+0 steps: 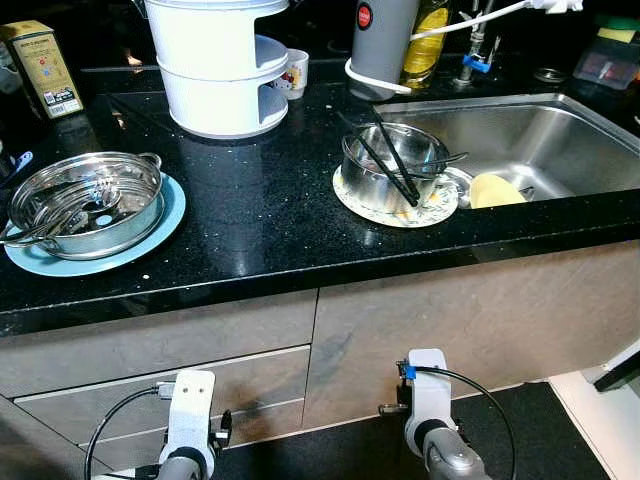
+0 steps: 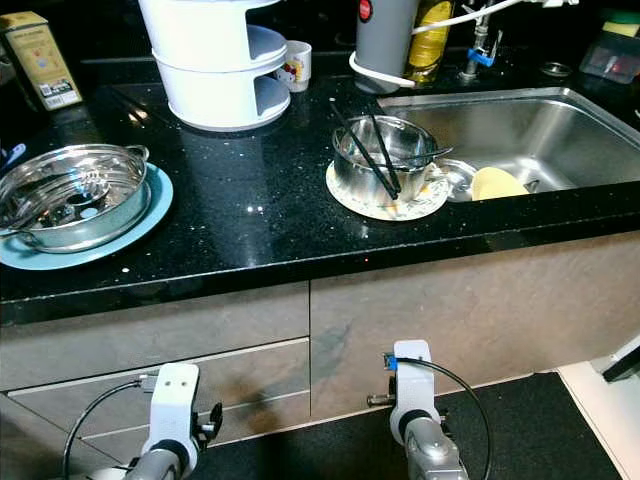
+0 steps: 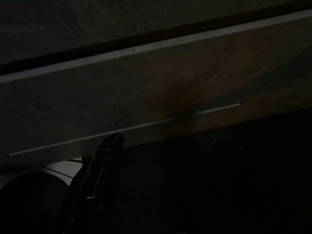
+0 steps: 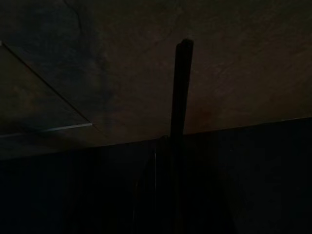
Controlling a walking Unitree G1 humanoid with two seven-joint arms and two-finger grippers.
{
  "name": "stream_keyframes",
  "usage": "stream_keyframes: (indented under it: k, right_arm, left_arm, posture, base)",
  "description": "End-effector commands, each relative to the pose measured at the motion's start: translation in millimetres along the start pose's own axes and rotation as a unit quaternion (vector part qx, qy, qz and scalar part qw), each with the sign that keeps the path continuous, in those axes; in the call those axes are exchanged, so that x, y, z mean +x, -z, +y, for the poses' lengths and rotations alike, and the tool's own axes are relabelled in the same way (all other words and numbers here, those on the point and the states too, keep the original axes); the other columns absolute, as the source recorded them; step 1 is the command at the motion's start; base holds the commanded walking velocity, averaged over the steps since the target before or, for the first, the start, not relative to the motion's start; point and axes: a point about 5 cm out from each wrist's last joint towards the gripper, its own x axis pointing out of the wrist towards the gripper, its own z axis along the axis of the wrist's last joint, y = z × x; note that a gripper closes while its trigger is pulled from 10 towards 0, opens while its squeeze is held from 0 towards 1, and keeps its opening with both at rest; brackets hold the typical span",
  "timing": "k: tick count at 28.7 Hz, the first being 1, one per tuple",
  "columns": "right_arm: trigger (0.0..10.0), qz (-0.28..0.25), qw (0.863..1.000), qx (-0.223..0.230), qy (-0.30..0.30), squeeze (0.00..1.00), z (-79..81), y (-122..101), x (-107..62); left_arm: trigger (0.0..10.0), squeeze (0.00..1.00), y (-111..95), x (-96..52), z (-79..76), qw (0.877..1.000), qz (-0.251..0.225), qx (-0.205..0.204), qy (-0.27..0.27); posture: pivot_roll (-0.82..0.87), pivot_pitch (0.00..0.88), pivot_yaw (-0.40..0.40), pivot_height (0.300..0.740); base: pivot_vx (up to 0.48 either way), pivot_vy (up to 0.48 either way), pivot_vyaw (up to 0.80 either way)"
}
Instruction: Kitchen organization
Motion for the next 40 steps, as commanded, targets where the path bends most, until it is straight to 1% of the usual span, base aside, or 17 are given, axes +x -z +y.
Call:
stream_keyframes:
  k: [1, 11, 29, 31, 34, 36, 38, 39, 40]
  right_arm:
    - [10.0, 0.010, 1.000, -0.001, 0.002, 0.00, 0.1, 4, -1.0]
    - [10.0, 0.012, 1.000, 0.000, 0.002, 0.00, 0.2, 5, -0.7]
    - [10.0, 0.012, 1.000, 0.001, 0.002, 0.00, 1.6, 4, 0.1]
    - [10.0, 0.014, 1.000, 0.007, -0.001, 0.00, 2.2, 4, 1.2]
    - [10.0, 0.028, 0.999, 0.040, 0.015, 0.00, -0.7, 4, 5.4]
    - [10.0, 0.028, 0.999, 0.037, 0.016, 0.00, -0.5, 2, 6.8]
    - [10.0, 0.020, 1.000, 0.006, -0.001, 0.00, 4.7, -4, 9.4]
    - [10.0, 0.020, 1.000, 0.006, -0.001, 0.00, 4.7, -4, 9.4]
    - [10.0, 0.016, 1.000, -0.007, -0.015, 0.00, 8.1, -7, 10.0]
  left_arm:
    - [10.0, 0.00, 6, -1.9, -0.5, 1.000, 0.011, -0.008, -0.003]
    - [10.0, 0.00, 4, -2.1, -1.9, 1.000, 0.008, -0.002, 0.003]
    - [10.0, 0.00, 4, -0.4, -2.0, 1.000, 0.013, -0.005, 0.009]
    - [10.0, 0.00, 4, 0.8, -0.9, 1.000, 0.016, 0.001, 0.006]
    - [10.0, 0.00, 1, 5.1, 3.1, 1.000, 0.018, 0.014, -0.002]
    - [10.0, 0.00, 0, 6.6, 4.2, 1.000, 0.017, 0.015, -0.003]
    - [10.0, 0.00, -3, 9.3, 6.4, 1.000, 0.015, 0.021, -0.005]
    - [10.0, 0.00, -3, 9.3, 6.4, 1.000, 0.015, 0.021, -0.005]
    - [10.0, 0.00, -4, 10.6, 7.9, 0.999, 0.019, 0.025, -0.011]
  posture:
    - [-0.07, 0.190, -0.029, 0.740]
    - [-0.07, 0.187, -0.025, 0.740]
    - [-0.07, 0.189, -0.019, 0.740]
    - [-0.06, 0.201, -0.014, 0.740]
    - [-0.06, 0.198, -0.007, 0.740]
    - [-0.06, 0.197, -0.006, 0.740]
    - [-0.07, 0.206, -0.016, 0.740]
    - [-0.07, 0.206, -0.016, 0.740]
    - [-0.07, 0.216, -0.030, 0.740]
  base:
    - [0.000, 0.000, 0.00]
    - [0.000, 0.000, 0.00]
    - [0.000, 0.000, 0.00]
    - [0.000, 0.000, 0.00]
    - [0.000, 0.000, 0.00]
    - [0.000, 0.000, 0.00]
    - [0.000, 0.000, 0.00]
    - [0.000, 0.000, 0.00]
    - [0.000, 0.000, 0.00]
